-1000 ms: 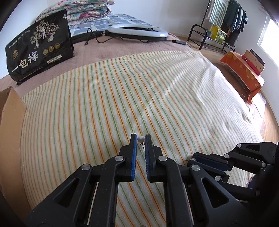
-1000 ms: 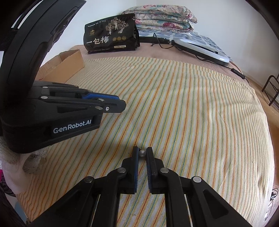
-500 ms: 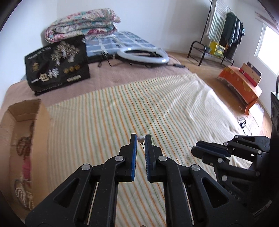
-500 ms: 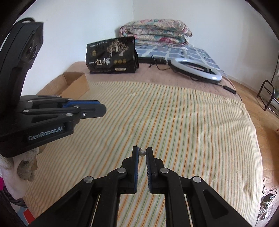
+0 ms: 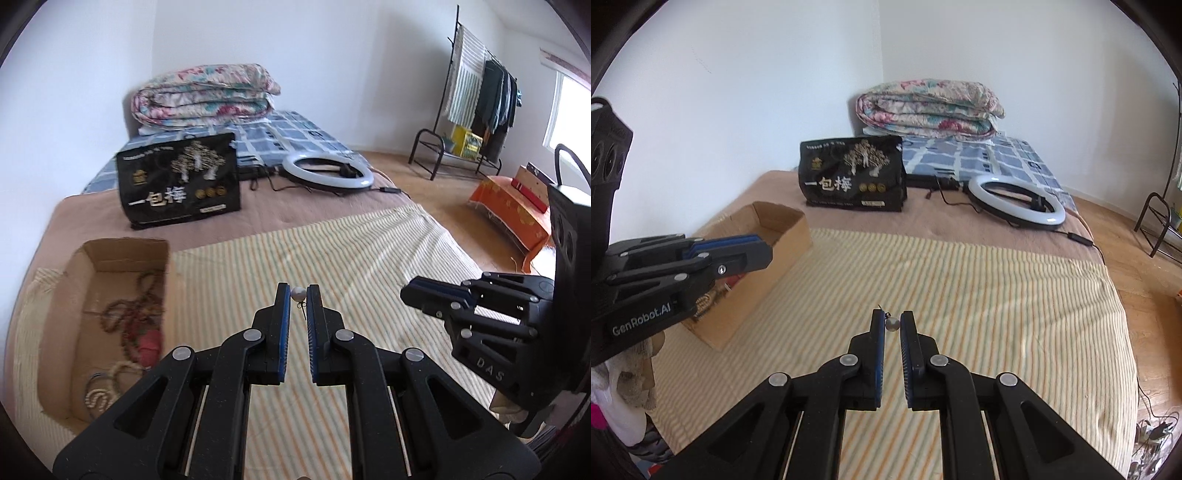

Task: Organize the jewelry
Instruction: 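Lift and carry both pearl earrings over the box with both tools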

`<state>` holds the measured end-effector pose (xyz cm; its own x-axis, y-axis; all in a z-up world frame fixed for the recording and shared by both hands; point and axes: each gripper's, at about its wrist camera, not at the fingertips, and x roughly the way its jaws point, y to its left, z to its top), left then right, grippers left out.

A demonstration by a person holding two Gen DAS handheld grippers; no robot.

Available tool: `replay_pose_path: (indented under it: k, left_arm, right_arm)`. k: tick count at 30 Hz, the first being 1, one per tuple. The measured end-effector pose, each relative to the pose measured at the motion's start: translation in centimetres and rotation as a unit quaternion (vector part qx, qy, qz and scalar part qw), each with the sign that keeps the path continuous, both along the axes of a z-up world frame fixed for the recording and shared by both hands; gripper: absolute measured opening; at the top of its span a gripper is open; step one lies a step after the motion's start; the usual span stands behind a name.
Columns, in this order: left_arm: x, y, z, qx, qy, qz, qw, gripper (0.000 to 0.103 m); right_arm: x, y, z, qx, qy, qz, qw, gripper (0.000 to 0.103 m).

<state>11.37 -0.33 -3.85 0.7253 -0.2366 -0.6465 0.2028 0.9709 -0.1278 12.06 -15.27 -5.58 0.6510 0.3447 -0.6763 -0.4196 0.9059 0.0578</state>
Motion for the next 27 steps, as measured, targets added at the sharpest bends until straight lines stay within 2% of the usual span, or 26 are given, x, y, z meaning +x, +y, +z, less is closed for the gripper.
replay_pose_path:
  k: [14, 27]
  left_arm:
    - [-3.3, 8.7, 0.6, 0.005, -0.014, 0.068, 0.9976, 0.007]
    - [-4.2, 15.4, -1.3, 0.003, 0.009, 0.126, 0.9920, 0.007]
  right_arm:
    - [0.4, 8.4, 2.2, 0.027, -0.016, 0.050, 0.998, 0.006]
    - [2.3, 14.5, 1.9, 0.049, -0.005, 0.086, 0.995, 0.006]
